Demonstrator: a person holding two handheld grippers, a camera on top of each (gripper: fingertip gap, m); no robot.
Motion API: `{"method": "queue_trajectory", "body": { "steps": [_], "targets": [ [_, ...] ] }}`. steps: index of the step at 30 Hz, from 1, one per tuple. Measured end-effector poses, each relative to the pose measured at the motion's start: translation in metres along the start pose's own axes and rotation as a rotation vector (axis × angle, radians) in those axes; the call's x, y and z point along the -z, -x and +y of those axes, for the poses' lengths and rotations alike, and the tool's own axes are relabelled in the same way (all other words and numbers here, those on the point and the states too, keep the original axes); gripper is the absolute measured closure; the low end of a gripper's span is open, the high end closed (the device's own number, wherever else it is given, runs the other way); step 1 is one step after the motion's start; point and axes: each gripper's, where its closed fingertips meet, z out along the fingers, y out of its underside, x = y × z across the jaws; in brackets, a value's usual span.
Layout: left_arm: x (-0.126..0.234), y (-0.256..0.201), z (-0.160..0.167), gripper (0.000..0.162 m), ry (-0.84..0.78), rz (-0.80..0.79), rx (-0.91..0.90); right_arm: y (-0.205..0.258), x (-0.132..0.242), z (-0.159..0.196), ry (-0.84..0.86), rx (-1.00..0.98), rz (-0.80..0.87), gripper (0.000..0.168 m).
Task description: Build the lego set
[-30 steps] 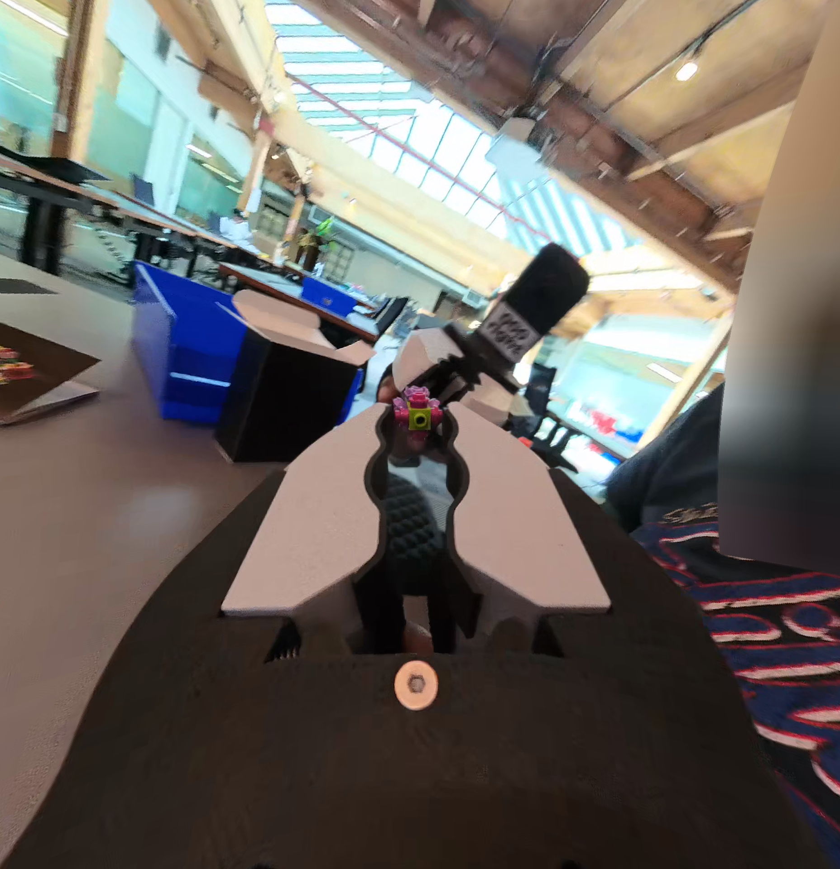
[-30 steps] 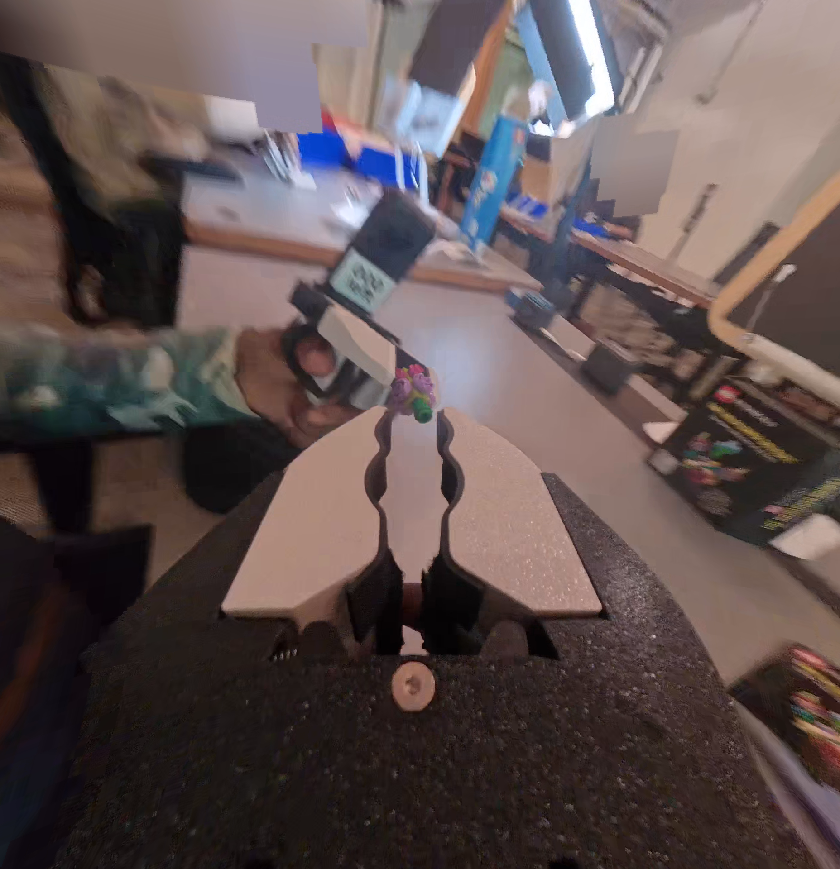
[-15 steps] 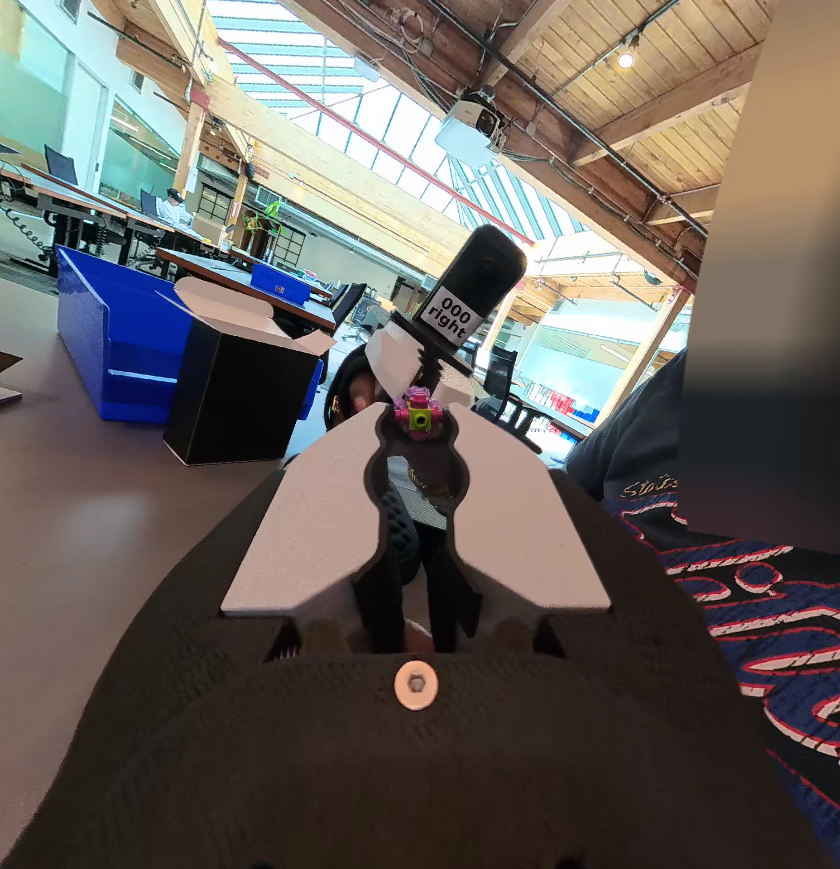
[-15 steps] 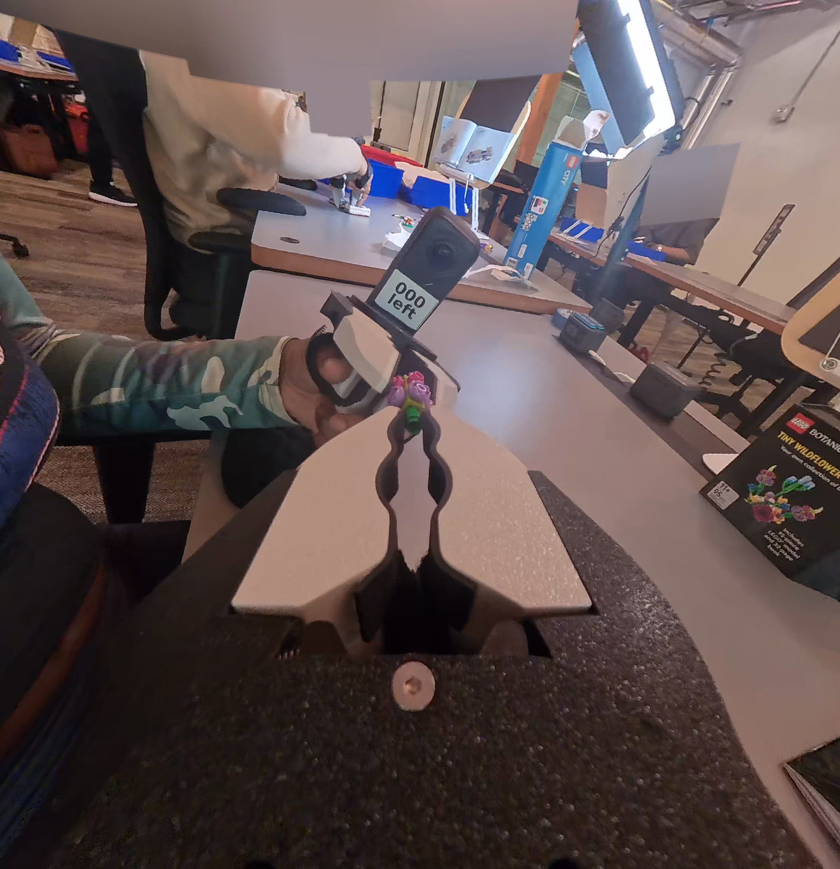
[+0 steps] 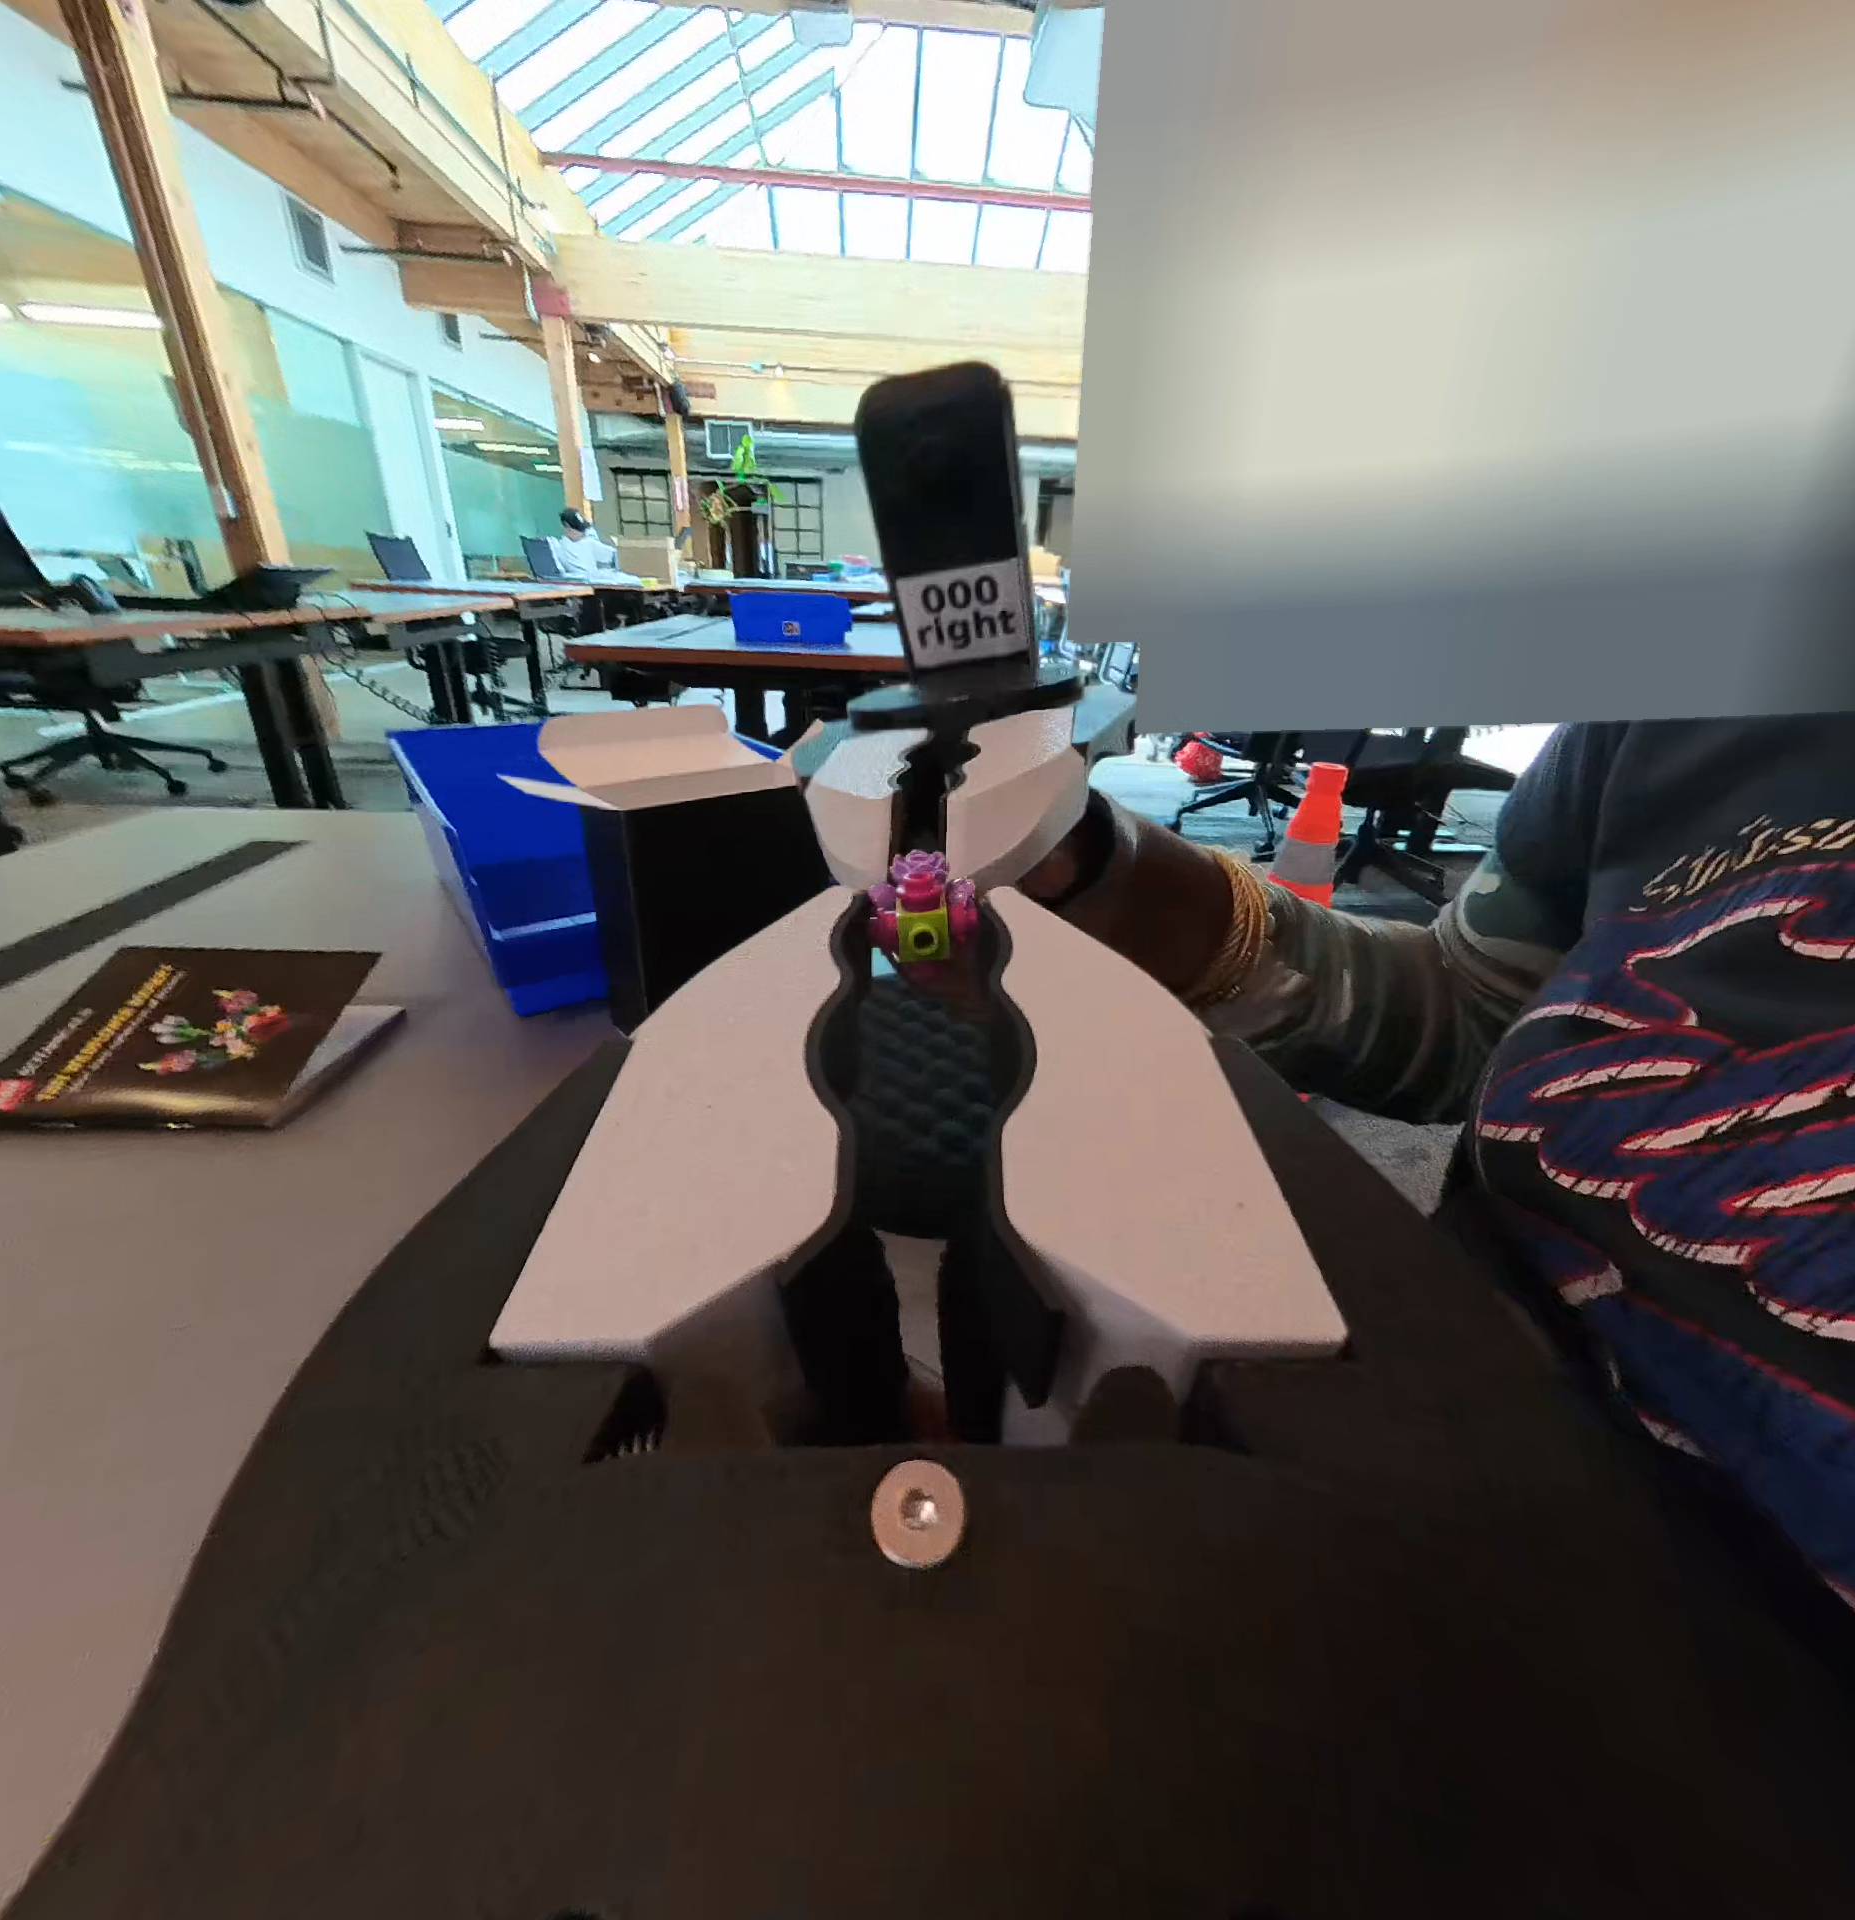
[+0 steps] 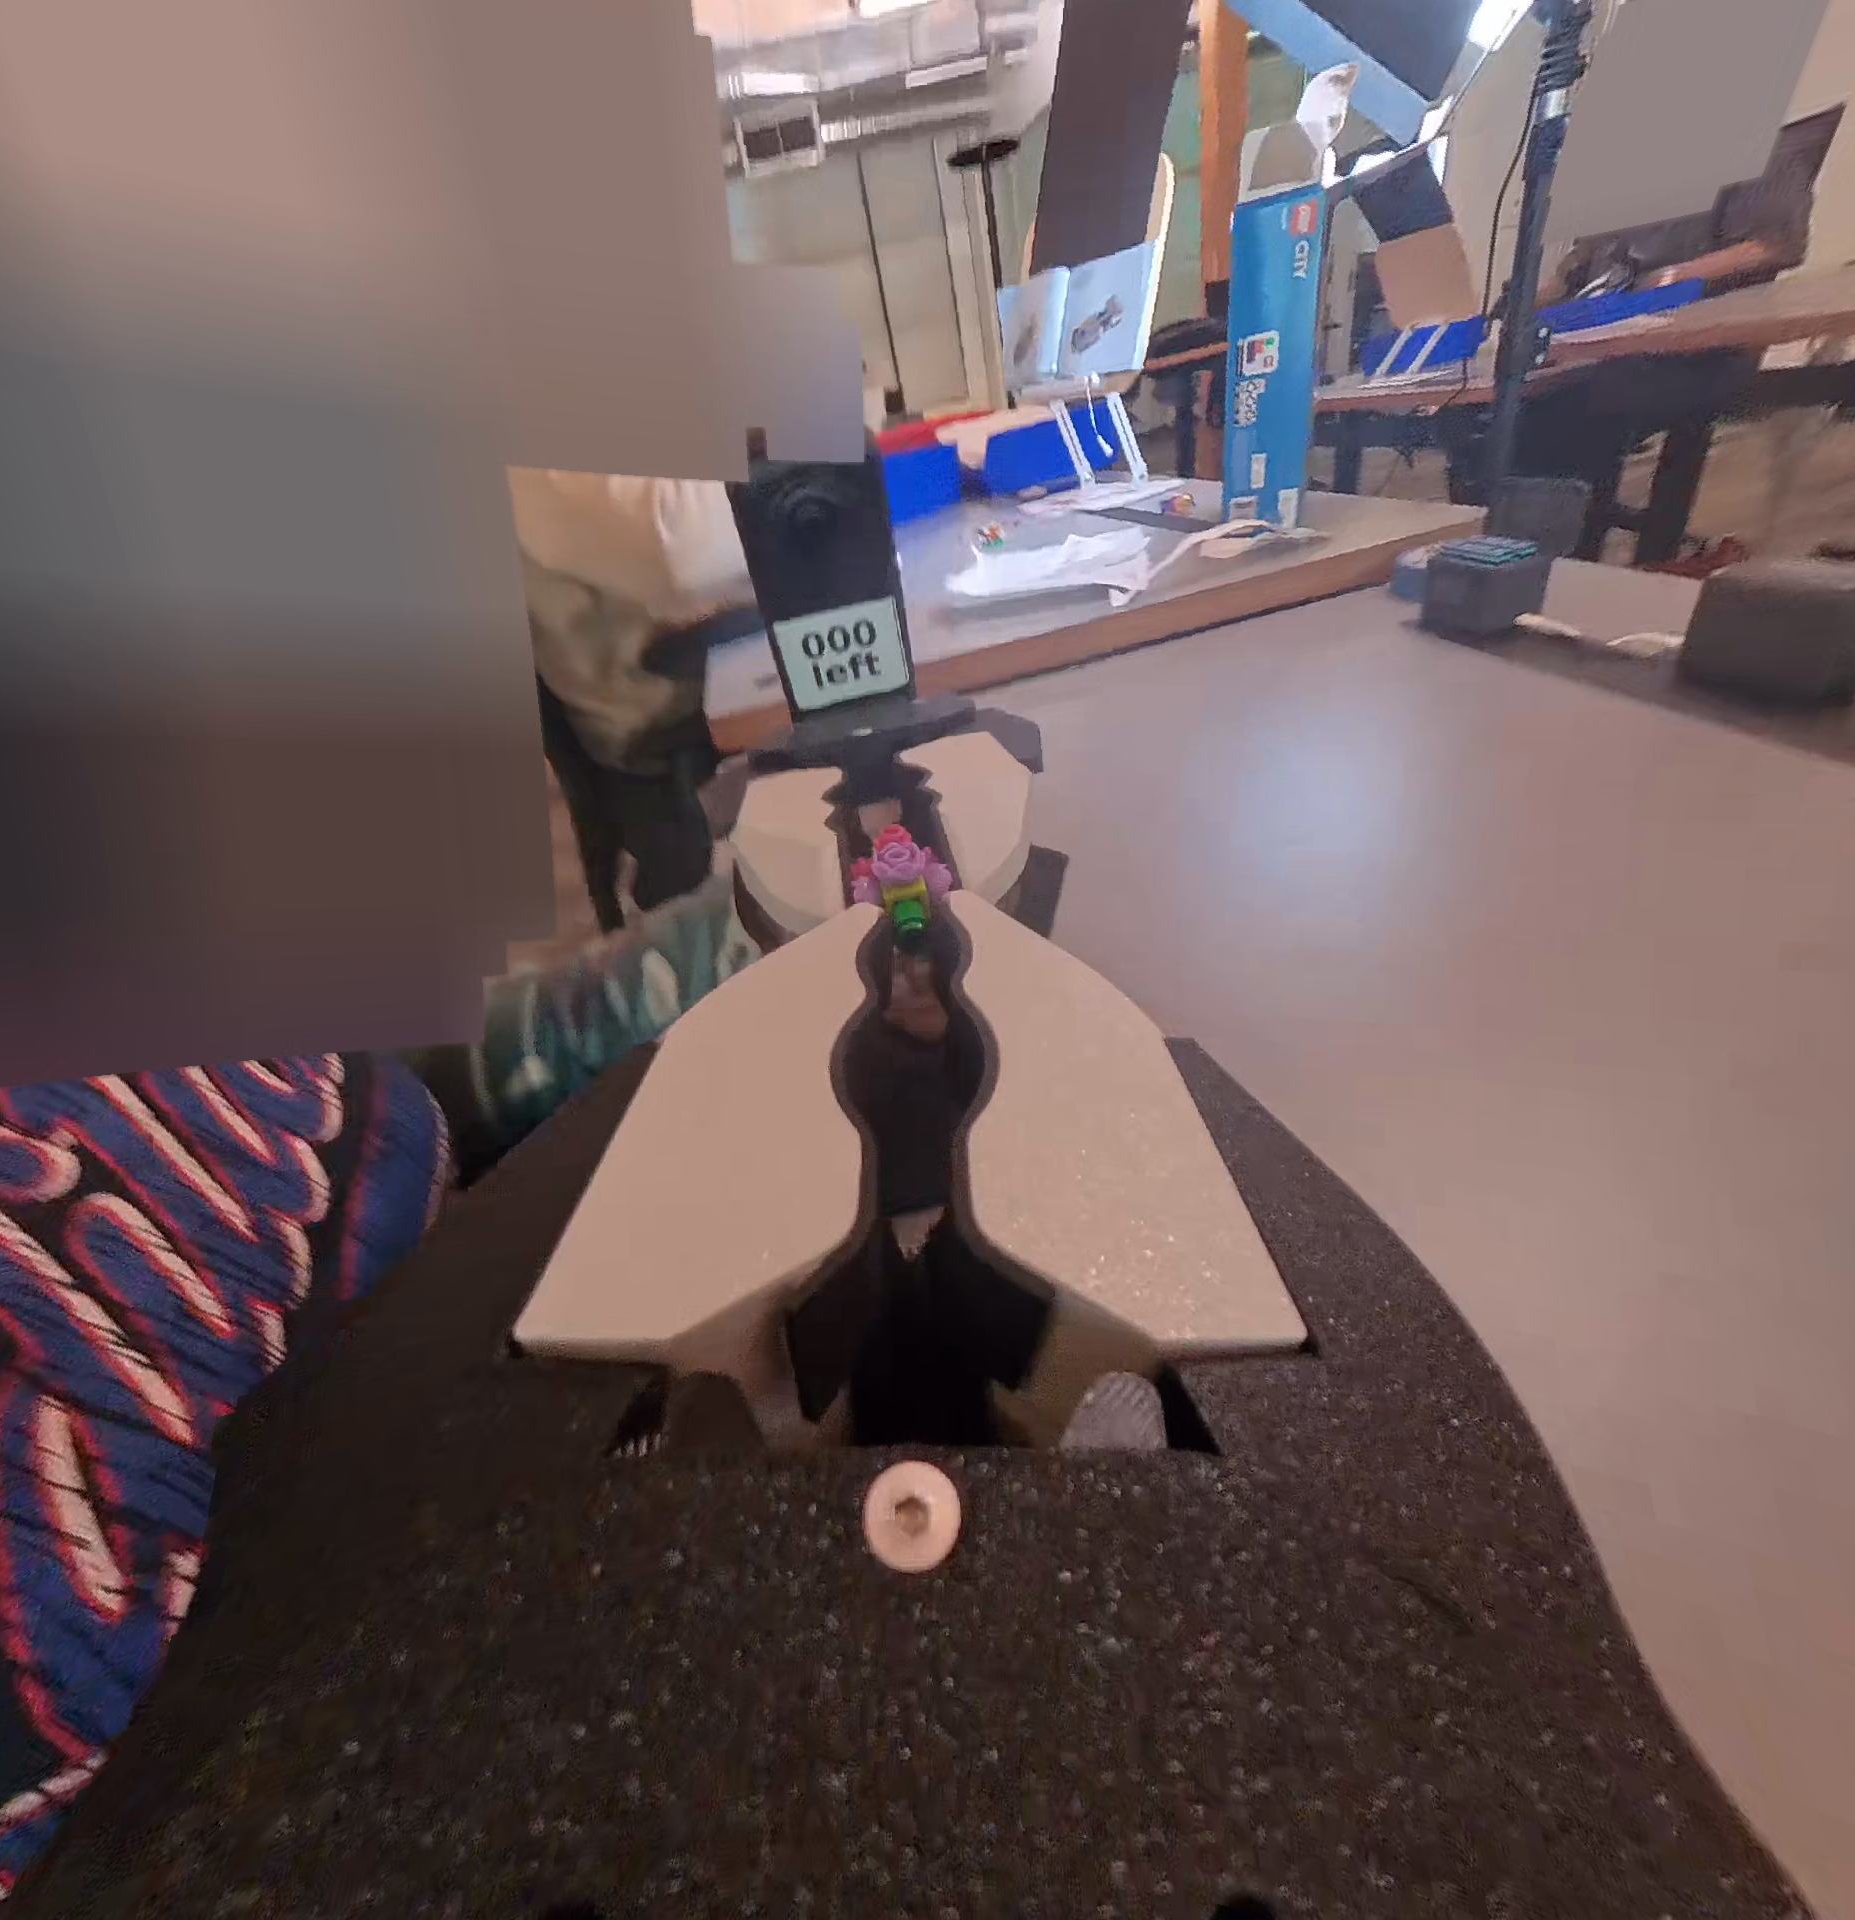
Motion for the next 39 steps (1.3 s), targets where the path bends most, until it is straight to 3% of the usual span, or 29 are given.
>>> {"method": "queue_trajectory", "body": {
  "steps": [2,7,11,13,19,21,23,25,28,33,39],
  "targets": [
    [0.0,-0.001,-0.001,0.144,-0.02,0.011,0.016,0.001,0.0,-0.001,-0.016,-0.028,-0.011,0.162],
    [0.0,-0.003,0.004,0.143,-0.039,0.081,0.105,0.002,0.002,0.005,0.093,0.182,0.089,0.162],
    [-0.004,-0.01,0.002,0.144,-0.033,0.059,-0.063,0.008,0.007,0.003,0.082,-0.007,0.038,0.162],
    [-0.005,-0.01,0.002,0.144,-0.039,0.054,-0.074,0.008,0.008,0.004,0.081,-0.011,0.046,0.162],
    [0.0,-0.006,0.001,0.143,-0.089,0.104,0.073,0.003,0.012,0.004,0.196,0.319,0.222,0.161],
    [0.035,0.014,-0.024,0.143,-0.278,0.04,0.129,-0.006,0.044,-0.02,0.101,0.328,0.329,0.162],
    [0.065,0.03,-0.036,0.143,-0.334,-0.072,0.091,-0.007,0.078,-0.04,-0.032,0.232,0.344,0.162],
    [0.057,0.03,-0.03,0.143,-0.22,-0.113,0.026,-0.022,0.1,-0.034,0.027,0.226,0.449,0.161],
    [0.034,0.018,-0.022,0.143,-0.18,-0.051,0.024,-0.044,0.127,-0.031,0.139,0.285,0.659,0.161],
    [0.015,0.018,0.004,0.143,-0.08,-0.04,0.058,-0.099,0.21,-0.02,0.433,0.295,1.174,0.161],
    [0.01,0.021,0.017,0.143,0.004,-0.071,0.014,-0.12,0.224,-0.004,0.529,0.192,1.229,0.146]
  ]
}}
